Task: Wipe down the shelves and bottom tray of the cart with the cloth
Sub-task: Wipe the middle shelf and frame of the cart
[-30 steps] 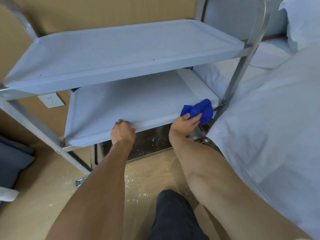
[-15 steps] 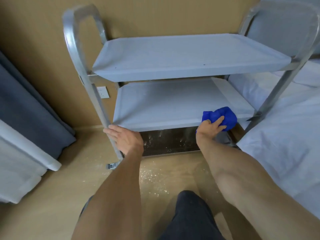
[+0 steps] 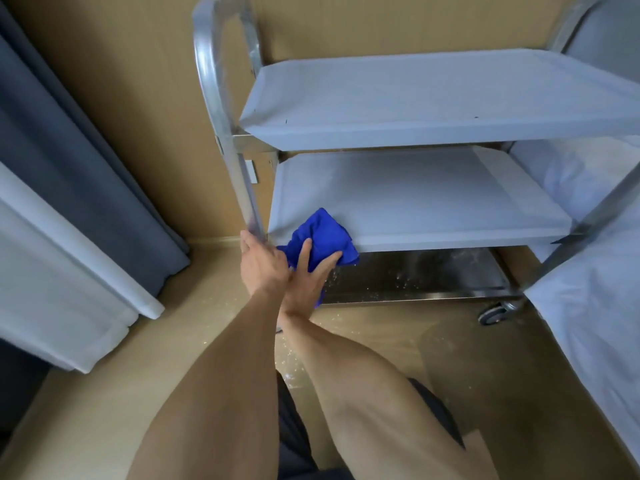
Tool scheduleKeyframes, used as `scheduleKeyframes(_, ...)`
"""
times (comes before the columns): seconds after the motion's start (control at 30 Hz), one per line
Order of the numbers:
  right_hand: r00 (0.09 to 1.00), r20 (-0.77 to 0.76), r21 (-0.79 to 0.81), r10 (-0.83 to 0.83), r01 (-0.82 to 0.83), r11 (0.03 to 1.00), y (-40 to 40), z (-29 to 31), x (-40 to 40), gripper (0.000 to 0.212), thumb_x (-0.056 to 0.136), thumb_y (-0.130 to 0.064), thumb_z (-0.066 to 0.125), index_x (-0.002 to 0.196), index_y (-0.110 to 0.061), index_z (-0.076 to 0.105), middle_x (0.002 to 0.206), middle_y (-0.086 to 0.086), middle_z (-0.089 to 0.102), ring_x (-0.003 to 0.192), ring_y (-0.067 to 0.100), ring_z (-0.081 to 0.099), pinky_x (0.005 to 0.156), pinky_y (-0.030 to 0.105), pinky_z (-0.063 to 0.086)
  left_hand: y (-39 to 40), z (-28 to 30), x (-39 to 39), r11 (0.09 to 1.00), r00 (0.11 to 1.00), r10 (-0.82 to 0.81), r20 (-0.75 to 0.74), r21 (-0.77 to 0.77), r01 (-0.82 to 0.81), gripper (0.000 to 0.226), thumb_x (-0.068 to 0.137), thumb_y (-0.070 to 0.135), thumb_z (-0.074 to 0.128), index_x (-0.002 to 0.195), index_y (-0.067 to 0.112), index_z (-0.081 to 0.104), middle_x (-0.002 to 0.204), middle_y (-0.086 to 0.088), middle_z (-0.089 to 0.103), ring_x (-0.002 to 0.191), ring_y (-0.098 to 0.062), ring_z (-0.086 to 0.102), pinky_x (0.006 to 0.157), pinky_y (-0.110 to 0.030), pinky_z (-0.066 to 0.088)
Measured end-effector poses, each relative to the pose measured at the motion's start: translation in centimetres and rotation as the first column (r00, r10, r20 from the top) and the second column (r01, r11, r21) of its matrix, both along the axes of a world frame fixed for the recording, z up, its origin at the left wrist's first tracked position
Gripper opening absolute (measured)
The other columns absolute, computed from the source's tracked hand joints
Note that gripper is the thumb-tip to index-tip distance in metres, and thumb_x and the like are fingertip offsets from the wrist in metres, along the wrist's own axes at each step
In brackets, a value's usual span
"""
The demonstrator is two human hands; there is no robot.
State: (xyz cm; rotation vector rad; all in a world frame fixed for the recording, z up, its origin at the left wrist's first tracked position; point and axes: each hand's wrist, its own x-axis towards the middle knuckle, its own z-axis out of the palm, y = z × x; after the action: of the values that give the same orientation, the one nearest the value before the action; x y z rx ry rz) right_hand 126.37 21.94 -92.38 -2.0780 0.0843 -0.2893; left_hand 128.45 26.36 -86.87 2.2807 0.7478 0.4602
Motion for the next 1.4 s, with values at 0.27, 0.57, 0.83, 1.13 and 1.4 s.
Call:
scheduleKeyframes(0.27, 0.965, 0.125, -0.401, -0.230, 0.261, 0.878, -14.9, -5.0, 4.8, 0.079, 0.091, -0.006, 0.065, 0.157, -0.024, 0.027, 0.164, 0.024, -0.001, 0.150, 0.043, 0.015, 0.111, 0.050, 0.041, -1.0, -0.6, 1.0, 0.993, 0.997, 0.055, 0.050, -0.105, -0.050, 0.049, 0.092, 0.005, 0.042, 0.141, 0.002, 0.035, 0.141, -0.018, 0.048, 0.114, -0.038, 0.056, 0.095, -0.041, 0.045)
scheduleKeyframes(0.57, 0.938, 0.113, -0.856, 0.327, -0.076, 0.512, -16.6, -2.3, 6.8, 0.089, 0.087, -0.015, 0.072, 0.158, -0.025, 0.019, 0.163, 0.018, 0.018, 0.151, 0.037, 0.014, 0.120, 0.048, 0.016, -1.4, -1.5, 0.5, 0.998, 0.988, 0.068, 0.141, 0.004, -0.069, 0.033, 0.101, 0.010, 0.034, 0.133, 0.005, 0.041, 0.127, -0.017, 0.055, 0.099, -0.035, 0.061, 0.084, -0.039, 0.048)
scheduleKeyframes(0.83, 0.911, 0.116, -0.764, 0.395, -0.172, 0.621, -4.9, -1.8, 6.8, 0.069, 0.098, -0.035, 0.056, 0.156, -0.027, 0.020, 0.161, 0.018, 0.023, 0.149, 0.035, 0.020, 0.122, 0.049, 0.019, 2.1, -1.4, 1.2, 0.998, 0.997, 0.032, 0.077, 0.045, -0.036, 0.037, 0.100, 0.031, 0.029, 0.123, 0.007, 0.045, 0.108, -0.017, 0.064, 0.090, -0.037, 0.063, 0.077, -0.043, 0.051)
scheduleKeyframes(1.13, 0.918, -0.015, -0.597, 0.397, -0.327, 0.733, -6.2, 1.3, 9.6, 0.049, 0.104, -0.039, 0.039, 0.152, -0.025, 0.033, 0.147, 0.010, 0.042, 0.130, 0.028, 0.043, 0.112, 0.042, 0.035, 1.3, 0.0, 2.4, 0.998, 0.994, 0.062, -0.091, 0.024, -0.060, 0.031, 0.104, 0.029, 0.037, 0.117, 0.003, 0.047, 0.123, -0.018, 0.053, 0.104, -0.038, 0.060, 0.082, -0.042, 0.046)
scheduleKeyframes(1.4, 0.994, -0.050, -0.313, -0.096, 0.076, 0.947, -8.3, 3.0, 14.4, 0.045, 0.096, -0.025, 0.055, 0.140, -0.026, 0.044, 0.148, 0.018, 0.028, 0.129, 0.041, 0.039, 0.099, 0.051, 0.046, 1.5, 0.5, 3.0, 0.991, 0.991, 0.128, -0.048, 0.033, -0.127, 0.031, 0.106, 0.033, 0.030, 0.114, 0.009, 0.047, 0.116, -0.016, 0.058, 0.102, -0.038, 0.061, 0.083, -0.044, 0.047)
